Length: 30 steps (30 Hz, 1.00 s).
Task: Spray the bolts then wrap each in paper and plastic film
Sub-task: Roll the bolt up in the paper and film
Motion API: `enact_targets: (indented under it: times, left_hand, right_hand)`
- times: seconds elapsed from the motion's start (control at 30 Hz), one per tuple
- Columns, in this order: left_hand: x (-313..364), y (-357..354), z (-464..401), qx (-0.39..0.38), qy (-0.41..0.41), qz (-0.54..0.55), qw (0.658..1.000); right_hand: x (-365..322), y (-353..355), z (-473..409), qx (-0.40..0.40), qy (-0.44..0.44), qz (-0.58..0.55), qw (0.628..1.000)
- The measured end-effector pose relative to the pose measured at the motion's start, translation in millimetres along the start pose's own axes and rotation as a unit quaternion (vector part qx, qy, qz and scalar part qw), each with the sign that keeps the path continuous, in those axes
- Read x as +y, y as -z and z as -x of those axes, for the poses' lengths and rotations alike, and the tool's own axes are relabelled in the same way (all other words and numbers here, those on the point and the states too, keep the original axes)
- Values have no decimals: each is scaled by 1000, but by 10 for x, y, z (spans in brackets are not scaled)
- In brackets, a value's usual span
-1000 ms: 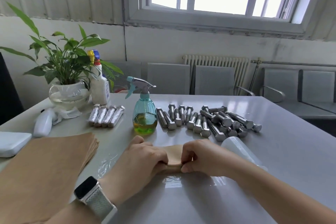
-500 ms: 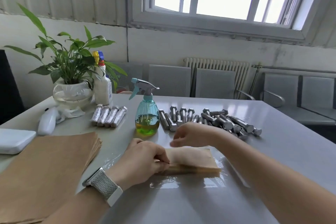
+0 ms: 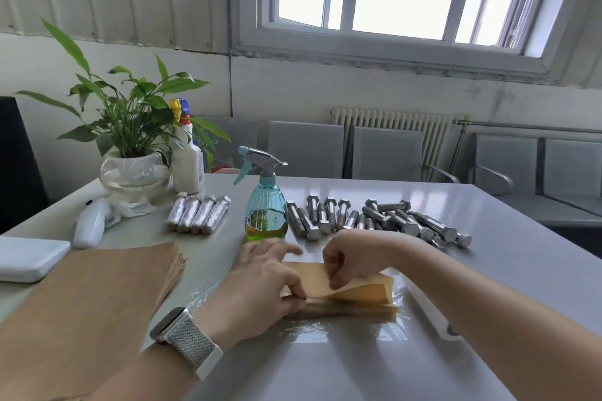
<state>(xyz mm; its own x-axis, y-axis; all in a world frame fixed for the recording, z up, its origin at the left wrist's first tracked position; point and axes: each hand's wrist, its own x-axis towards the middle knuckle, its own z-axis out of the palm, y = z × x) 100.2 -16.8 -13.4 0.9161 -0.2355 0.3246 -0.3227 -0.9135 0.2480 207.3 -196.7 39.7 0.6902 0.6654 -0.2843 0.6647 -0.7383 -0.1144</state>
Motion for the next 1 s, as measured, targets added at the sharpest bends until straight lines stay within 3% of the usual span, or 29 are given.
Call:
enact_targets:
  times: [0.13, 0.3, 0.37, 0.53, 0.63, 0.83, 1.0]
  left_hand:
    - [40, 44, -59, -33, -34, -68, 997]
    - [19, 11, -23, -12, -53, -57, 997]
    - [42, 12, -4, -1, -68, -57, 996]
    - [81, 52, 39, 26, -108, -91, 990]
    - [85, 89, 54, 50, -154, -137, 977]
    - [53, 66, 146, 92, -214, -123, 964]
    - [68, 44, 179, 112, -171, -74, 976]
  right_hand:
    - [-65, 36, 224, 34, 20, 38, 998]
    - [-148, -228, 432, 123, 41, 55, 990]
    - [-134, -371, 485, 171, 36, 33, 984]
    - [-182, -530, 504, 200, 18, -25, 979]
    - [-223, -562, 508, 219, 15, 30, 975]
    - [-348, -620, 624, 251, 26, 119, 960]
    - [-415, -674, 728, 302, 31, 221, 927]
